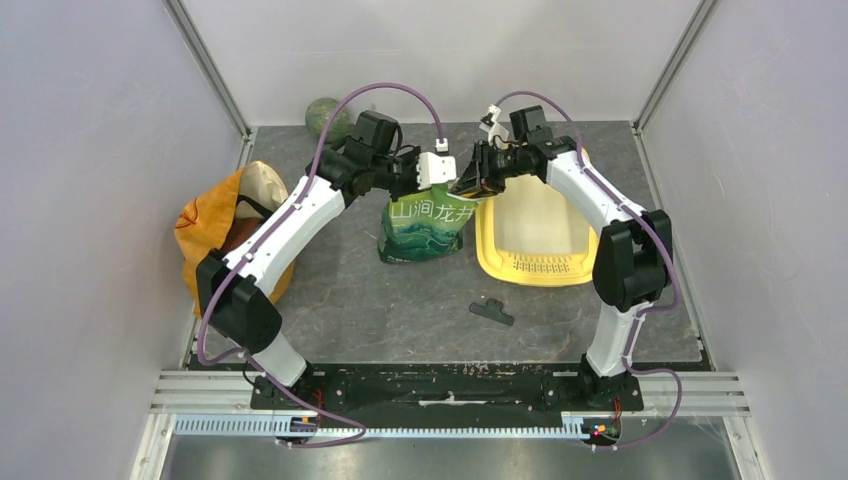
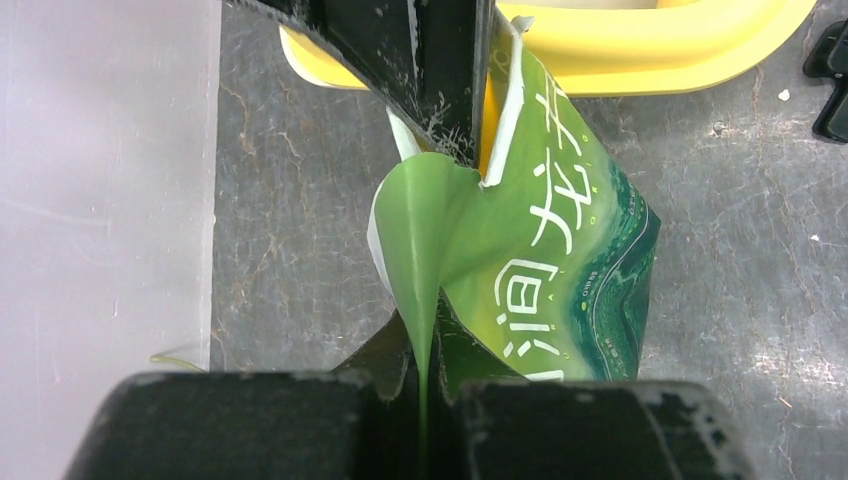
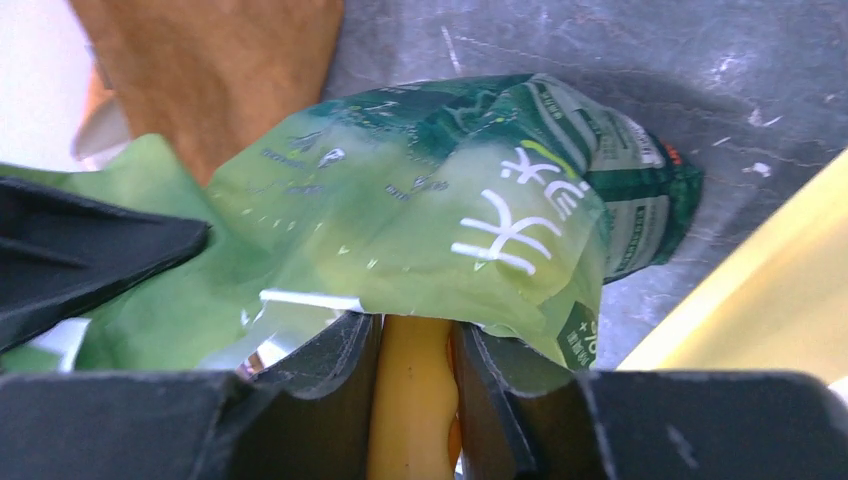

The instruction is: Fill the litter box with clean litter

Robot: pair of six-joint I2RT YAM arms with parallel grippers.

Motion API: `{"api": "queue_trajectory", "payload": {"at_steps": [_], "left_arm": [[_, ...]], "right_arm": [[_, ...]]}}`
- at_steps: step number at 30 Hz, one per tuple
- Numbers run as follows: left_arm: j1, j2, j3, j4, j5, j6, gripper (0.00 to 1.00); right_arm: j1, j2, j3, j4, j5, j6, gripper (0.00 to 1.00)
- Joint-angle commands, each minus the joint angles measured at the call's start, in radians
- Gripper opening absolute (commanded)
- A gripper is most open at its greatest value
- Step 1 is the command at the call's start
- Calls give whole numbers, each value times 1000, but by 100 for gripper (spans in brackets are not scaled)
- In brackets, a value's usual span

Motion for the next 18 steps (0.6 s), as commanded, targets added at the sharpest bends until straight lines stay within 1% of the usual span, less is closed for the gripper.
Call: {"api": "queue_trajectory", "payload": {"at_steps": [1,8,13,18], "left_arm": [[-20,-29,73,199,128,29,2],[-20,4,150,223,154,17,2],[-20,35,187,219,173,27,2],[-20,52,190,192,166,56,2]], "right_arm": [[-43,-99,-58,195,-181,170,0],[-112,-195,-147,240,-232,236,0],[-187,-242,-225,231,-261,230,0],[-239,-271,-268,234,-287,227,0]]}}
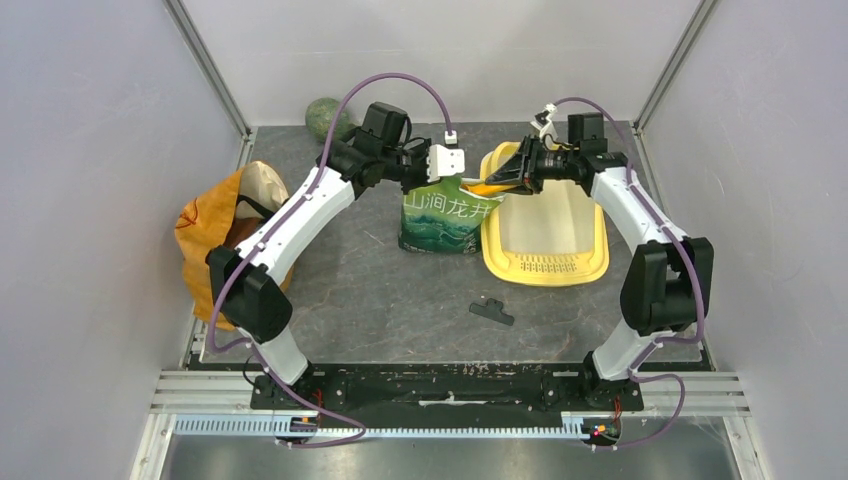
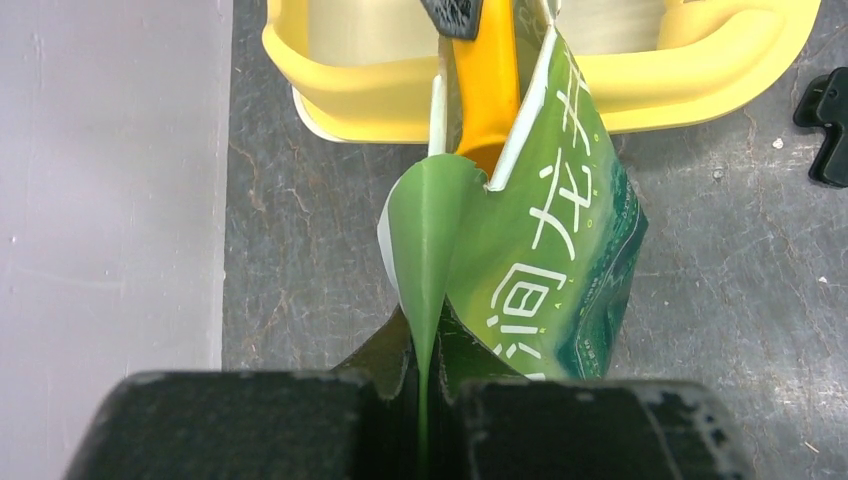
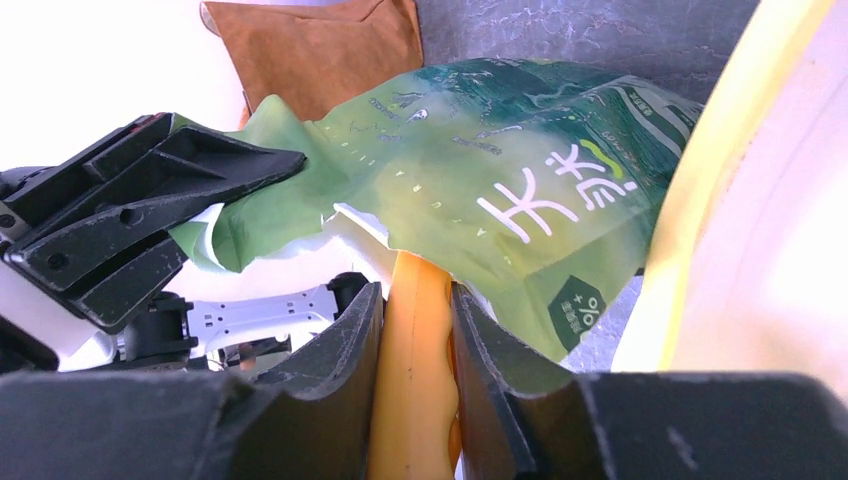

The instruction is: Fill the litter box with clean litter

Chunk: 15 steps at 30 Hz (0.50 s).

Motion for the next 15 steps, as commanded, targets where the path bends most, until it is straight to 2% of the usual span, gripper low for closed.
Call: {"api": "queue_trajectory", "payload": {"at_steps": [1,15], "left_arm": [[-10,-26,97,170,93,59,2],[-8,-10,115,153,67,72,2]], "right_arm": [[-41,-68,-22,43,-77,24,0],[-110,-101,-74,69,-120,108,0]]}}
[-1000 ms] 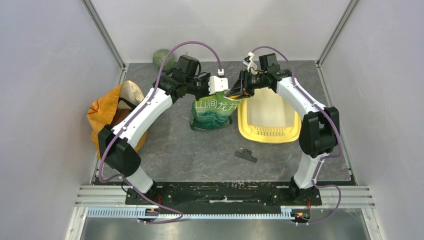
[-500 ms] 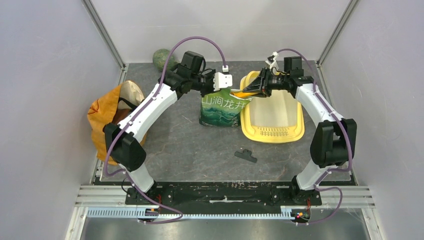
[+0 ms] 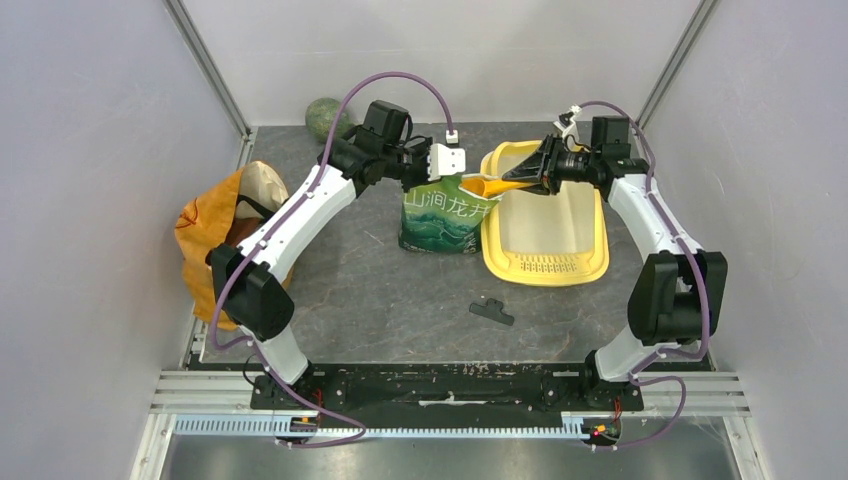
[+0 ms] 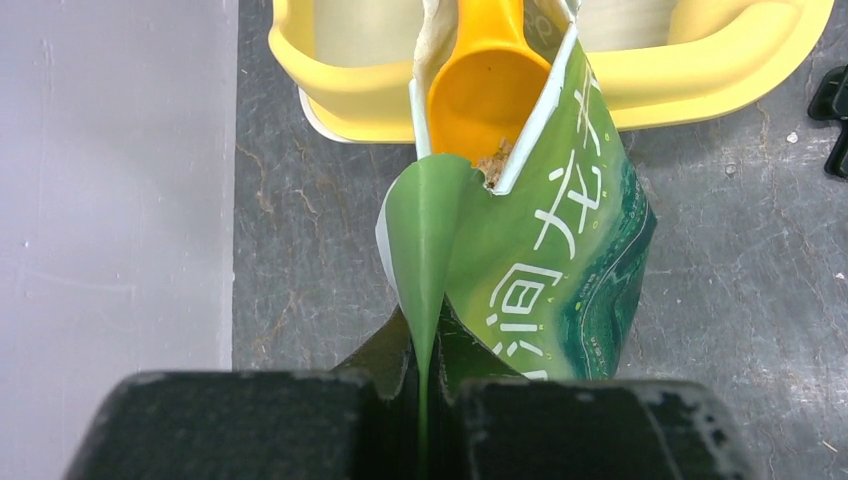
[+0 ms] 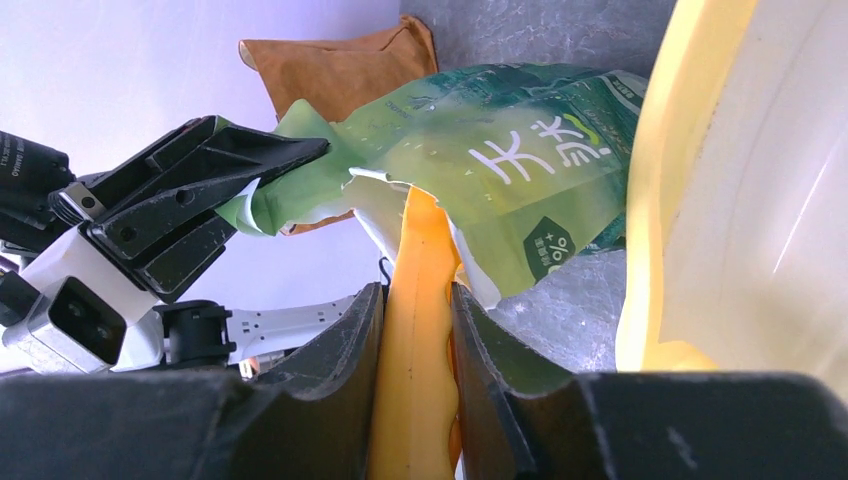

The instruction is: Fill the litter box with clean litter

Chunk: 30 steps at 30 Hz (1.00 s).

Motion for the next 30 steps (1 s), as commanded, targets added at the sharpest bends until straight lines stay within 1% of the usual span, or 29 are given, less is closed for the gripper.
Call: {"api": "queue_trajectory", "payload": {"at_steps": [1,3,7,11,14,18,30], "left_arm": [[-8,-23,96,163,65,46,2],[-9,-19,100,167,62,38,2],[-8,-16,100,167,58,39,2],[-9,-10,106,162,52,44,2],[-9,-9,108,160,56,42,2],[-8,-5,106,154,57,46,2],[-11,23,139,143,52,30,2]], "right_arm": [[-13,-19,-6,48,-85,55,0],[-13,-15,-16,75,-104,71,0],[-47,-33,-84,203,-139,157,0],[-79,-54,-125,259,-140,209,0],[-95,-66,-156,331,-144,269,0],[-112,-83,-211,490,-163,391,0],[-162,-113,-242,505,-207,423,0]]}}
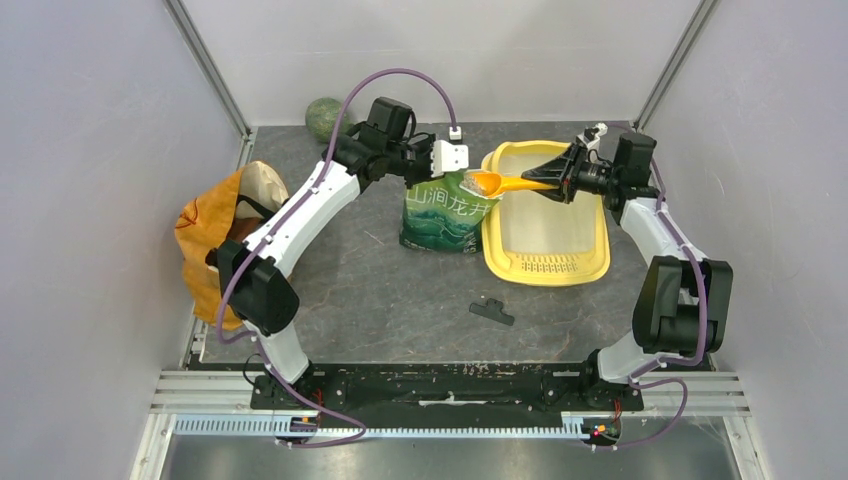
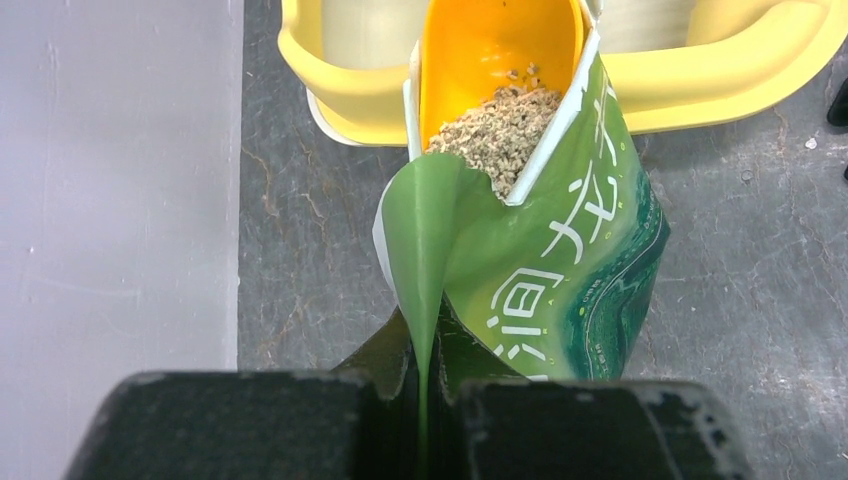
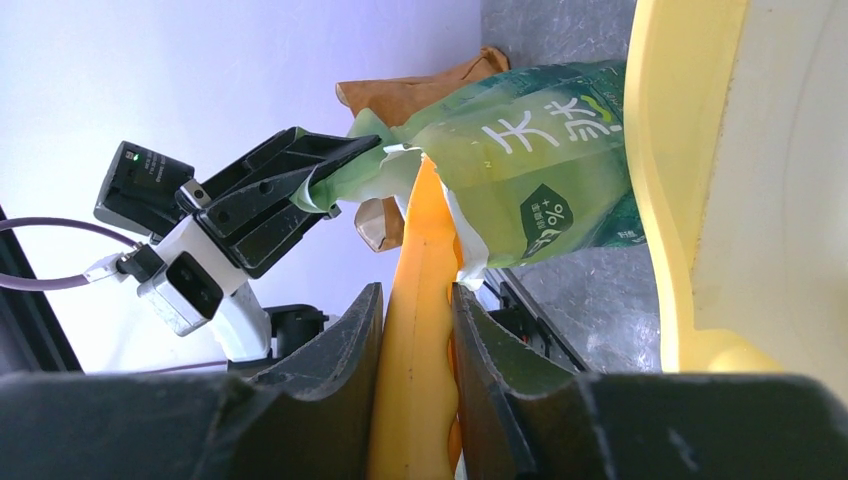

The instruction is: Fill the litter box with clean litter

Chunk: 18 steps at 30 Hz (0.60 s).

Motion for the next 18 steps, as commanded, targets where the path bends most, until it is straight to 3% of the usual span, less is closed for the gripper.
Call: {"api": "queue_trajectory", "payload": {"at_steps": [1,18], "left_arm": [[-12,-9,107,140,55,30,2],[-14,7,119,114,16,37,2]], "right_arm": [[-34,-59,3,98,-67,61,0],[-68,-86,-26,224,-101,187,0]]}}
